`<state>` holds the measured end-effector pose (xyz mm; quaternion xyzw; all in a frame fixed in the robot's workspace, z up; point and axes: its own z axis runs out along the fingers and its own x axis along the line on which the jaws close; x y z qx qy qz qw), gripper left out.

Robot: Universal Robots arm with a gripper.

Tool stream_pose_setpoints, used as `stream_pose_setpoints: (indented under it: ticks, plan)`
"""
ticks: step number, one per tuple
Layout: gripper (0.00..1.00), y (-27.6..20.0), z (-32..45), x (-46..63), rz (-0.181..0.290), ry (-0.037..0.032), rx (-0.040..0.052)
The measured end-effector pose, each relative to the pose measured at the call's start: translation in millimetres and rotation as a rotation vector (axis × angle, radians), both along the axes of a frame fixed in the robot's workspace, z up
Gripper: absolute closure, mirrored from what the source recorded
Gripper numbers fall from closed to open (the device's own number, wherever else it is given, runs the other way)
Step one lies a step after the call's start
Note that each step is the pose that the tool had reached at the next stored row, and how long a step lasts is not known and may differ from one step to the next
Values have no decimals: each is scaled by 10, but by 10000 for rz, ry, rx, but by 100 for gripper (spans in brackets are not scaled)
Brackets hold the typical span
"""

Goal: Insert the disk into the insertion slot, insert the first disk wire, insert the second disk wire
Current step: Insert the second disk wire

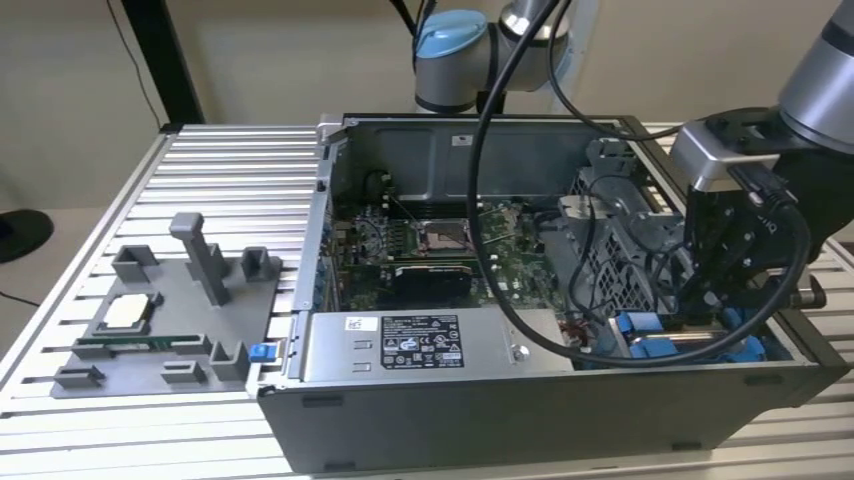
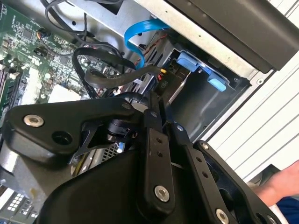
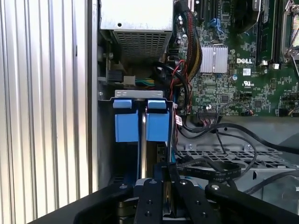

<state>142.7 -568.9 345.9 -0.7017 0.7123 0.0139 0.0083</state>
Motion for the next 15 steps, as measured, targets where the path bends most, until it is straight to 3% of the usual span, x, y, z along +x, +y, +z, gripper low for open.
stream_pose_setpoints:
  ticks: [15]
  plan:
    - [100, 0, -43, 0, 0, -70, 0]
